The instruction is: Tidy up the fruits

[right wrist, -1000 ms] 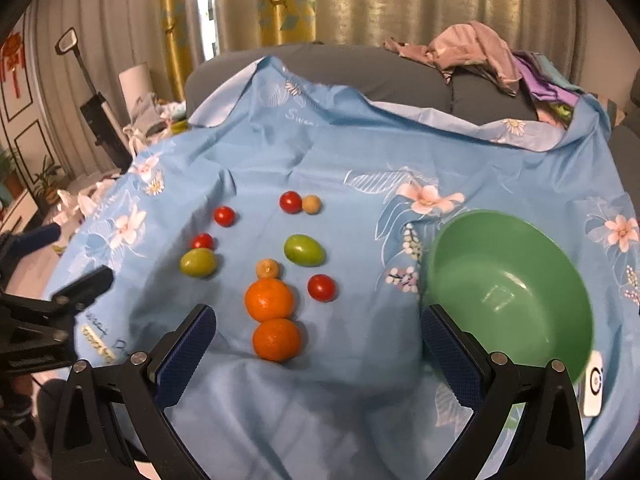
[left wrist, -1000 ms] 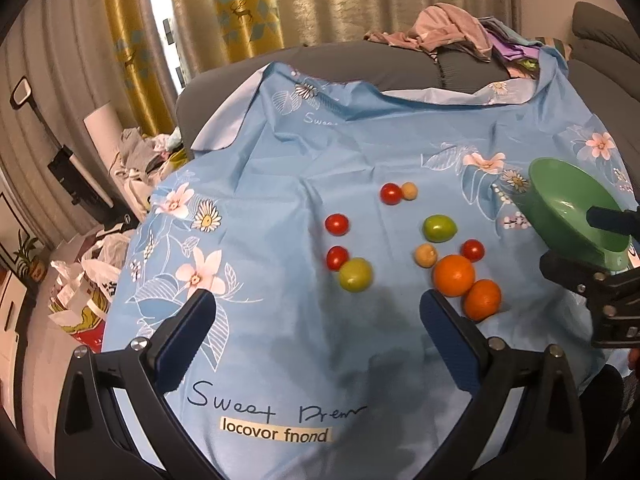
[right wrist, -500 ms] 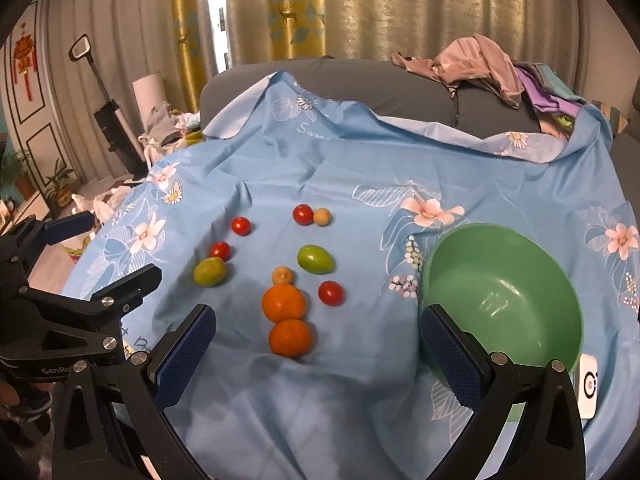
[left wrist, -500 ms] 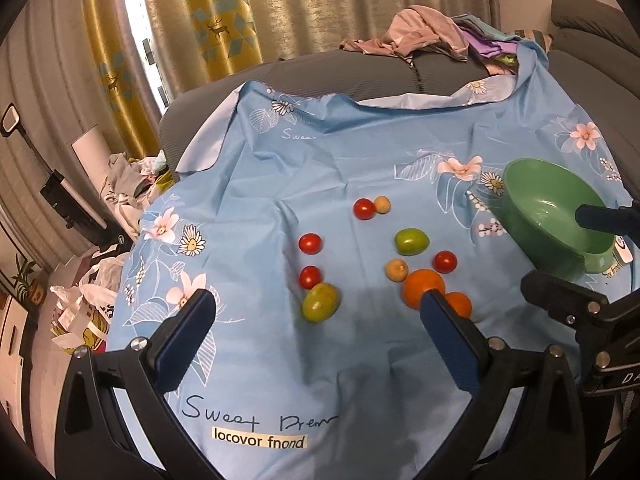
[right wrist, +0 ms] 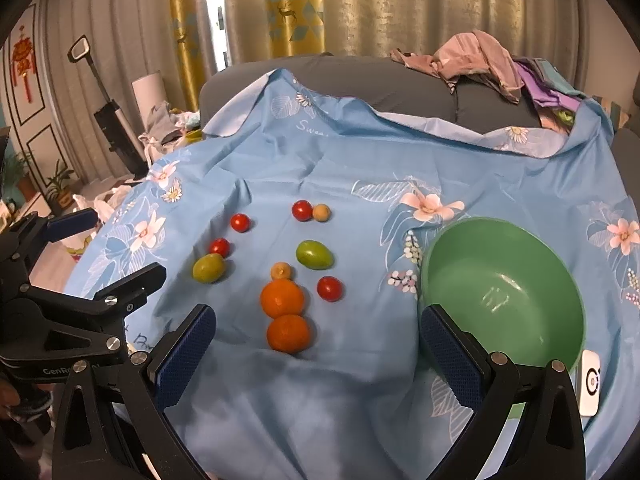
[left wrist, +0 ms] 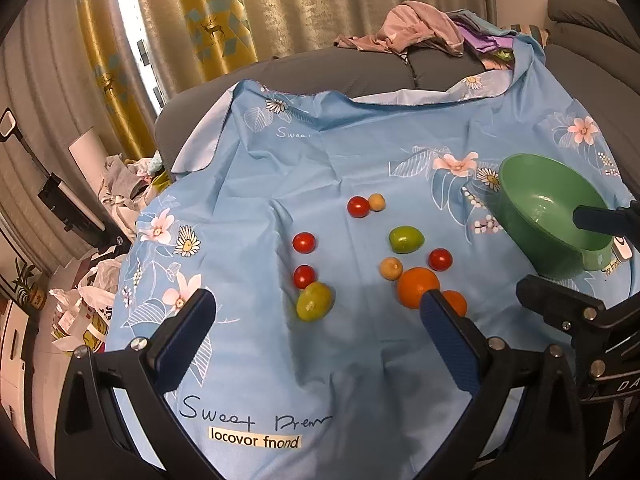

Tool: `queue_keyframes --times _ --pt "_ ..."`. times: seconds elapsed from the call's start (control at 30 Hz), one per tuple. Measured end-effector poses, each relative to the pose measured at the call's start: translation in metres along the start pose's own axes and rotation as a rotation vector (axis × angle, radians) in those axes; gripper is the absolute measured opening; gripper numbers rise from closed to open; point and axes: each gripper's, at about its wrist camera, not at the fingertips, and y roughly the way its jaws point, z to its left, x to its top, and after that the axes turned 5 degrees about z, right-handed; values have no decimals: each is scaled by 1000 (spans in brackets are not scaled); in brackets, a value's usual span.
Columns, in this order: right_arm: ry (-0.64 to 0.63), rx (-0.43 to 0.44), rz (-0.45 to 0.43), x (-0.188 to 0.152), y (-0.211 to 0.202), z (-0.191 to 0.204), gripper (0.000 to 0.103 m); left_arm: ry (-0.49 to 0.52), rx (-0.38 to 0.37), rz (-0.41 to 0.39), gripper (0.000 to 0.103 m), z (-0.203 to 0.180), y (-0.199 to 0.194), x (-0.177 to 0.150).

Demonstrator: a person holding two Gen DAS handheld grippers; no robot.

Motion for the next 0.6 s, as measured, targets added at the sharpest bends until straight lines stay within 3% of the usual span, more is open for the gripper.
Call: queue_keyframes --times 0.6 --pt "3 -1 4 -2 -1 -1 103 0 -11 12 102 -1 6 -3"
